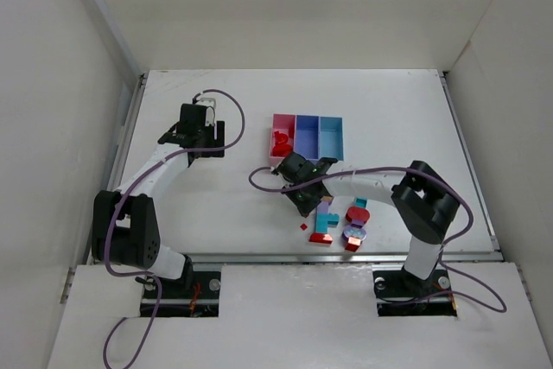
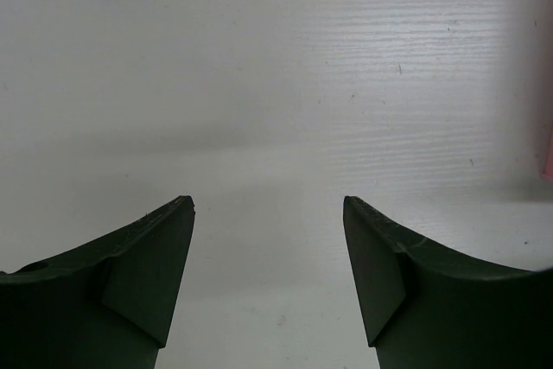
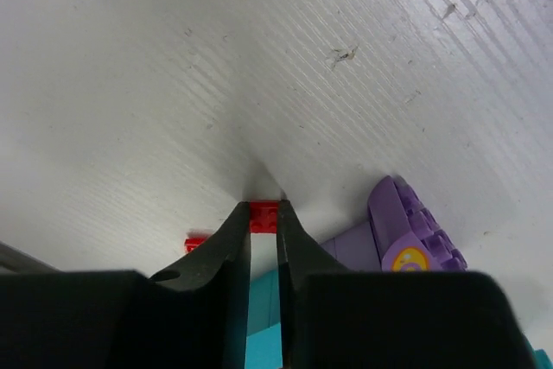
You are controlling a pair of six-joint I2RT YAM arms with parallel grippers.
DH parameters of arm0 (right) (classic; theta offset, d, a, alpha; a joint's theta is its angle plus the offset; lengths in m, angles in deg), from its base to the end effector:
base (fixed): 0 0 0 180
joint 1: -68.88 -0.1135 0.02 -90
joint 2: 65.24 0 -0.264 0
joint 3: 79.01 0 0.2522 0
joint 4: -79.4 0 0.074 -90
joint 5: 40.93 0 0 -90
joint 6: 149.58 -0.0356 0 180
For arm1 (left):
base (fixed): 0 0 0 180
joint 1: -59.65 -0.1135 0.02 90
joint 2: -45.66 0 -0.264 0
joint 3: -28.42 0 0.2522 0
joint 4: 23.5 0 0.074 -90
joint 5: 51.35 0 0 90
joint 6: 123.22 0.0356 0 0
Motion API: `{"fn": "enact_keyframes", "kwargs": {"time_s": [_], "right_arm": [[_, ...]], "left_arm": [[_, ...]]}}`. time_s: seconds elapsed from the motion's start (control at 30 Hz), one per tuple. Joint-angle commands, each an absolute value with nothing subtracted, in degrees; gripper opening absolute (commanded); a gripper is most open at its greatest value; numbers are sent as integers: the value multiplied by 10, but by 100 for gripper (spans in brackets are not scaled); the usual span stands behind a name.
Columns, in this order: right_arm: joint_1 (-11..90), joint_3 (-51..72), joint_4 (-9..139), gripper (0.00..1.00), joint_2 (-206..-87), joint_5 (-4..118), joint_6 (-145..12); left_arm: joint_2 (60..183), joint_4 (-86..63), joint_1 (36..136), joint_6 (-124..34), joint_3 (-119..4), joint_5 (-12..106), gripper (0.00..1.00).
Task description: Sort the legos into containers by color
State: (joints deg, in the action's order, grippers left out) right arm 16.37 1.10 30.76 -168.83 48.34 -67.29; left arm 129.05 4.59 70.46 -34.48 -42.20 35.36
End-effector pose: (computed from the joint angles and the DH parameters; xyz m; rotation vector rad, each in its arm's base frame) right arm 0.2116 0.2751 0.1653 -1.0864 2.6433 0.2098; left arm 0.3132 -0.0577 0.2483 0.1602 2.2773 -0.0445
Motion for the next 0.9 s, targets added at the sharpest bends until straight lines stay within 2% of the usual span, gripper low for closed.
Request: {"fn": "enact_keyframes", "kwargs": {"time_s": [0.0,0.07,0.43,0.87], "right_arm": [[162,13,301,13,-1712,482,-686],[162,13,296,0,-1712,482,-686],[162,131,252,0,-1676,456,-686],[162,120,252,0,-1682,460,-681]], "left_arm": [[1285,30,706,-340,-419,354,67],[1285,30,706,-340,-419,354,67],[1285,30,706,-340,-419,354,67],[1285,30,706,-340,-419,354,67]]}}
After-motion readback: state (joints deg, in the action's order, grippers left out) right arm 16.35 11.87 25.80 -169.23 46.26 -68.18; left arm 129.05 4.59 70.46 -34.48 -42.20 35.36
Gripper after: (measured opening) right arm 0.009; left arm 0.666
